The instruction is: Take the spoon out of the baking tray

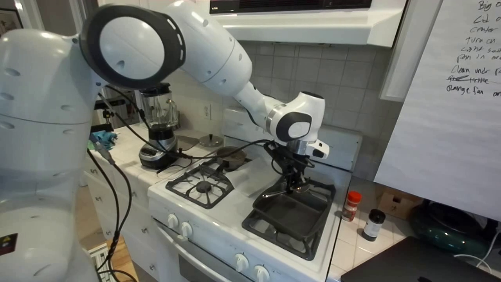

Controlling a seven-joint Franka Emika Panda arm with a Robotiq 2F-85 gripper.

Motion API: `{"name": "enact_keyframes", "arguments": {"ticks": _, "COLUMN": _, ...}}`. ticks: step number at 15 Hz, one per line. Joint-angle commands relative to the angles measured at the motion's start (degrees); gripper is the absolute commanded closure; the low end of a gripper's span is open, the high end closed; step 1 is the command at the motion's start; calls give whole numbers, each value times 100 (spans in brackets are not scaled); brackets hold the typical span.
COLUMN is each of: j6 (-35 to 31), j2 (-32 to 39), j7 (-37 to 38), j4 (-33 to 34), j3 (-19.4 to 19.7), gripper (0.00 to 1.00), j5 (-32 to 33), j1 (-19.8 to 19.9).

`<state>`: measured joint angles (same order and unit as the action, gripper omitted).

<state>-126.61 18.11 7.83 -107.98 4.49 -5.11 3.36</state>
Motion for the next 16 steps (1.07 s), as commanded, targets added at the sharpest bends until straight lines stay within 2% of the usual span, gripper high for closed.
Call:
{"name": "enact_keyframes", "arguments": {"ticks": 1, "j6": 784, "j2": -226, "j7": -1051, "j4": 403, "j3": 73, "gripper": 98, "j5": 44, "j1": 375}}
{"name": "enact_keyframes", "arguments": {"ticks": 6, "j6": 1294, "j2": 338, "j7": -2362, "j4": 1455, "j3": 428, "gripper": 98, "j5": 313, "j1": 992}}
{"name": "enact_keyframes", "arguments": {"ticks": 9, "j6": 1219, "j2": 826, "j7": -2824, "j4": 1957, "j3": 494, "gripper": 98, "j5": 372, "j1": 1282}}
{"name": "enact_keyframes", "arguments": {"ticks": 12, "j6": 1005, "j2": 1346, "j7": -2970, "j4": 2301, "j3": 422, "gripper": 98, "j5": 414, "j1": 1388}}
{"name": "enact_keyframes", "arguments": {"ticks": 16, "j6": 792, "j2": 1928, "j7": -2906, "j4": 2640, "j3": 340, "gripper": 98, "j5": 595, "j1": 1331}}
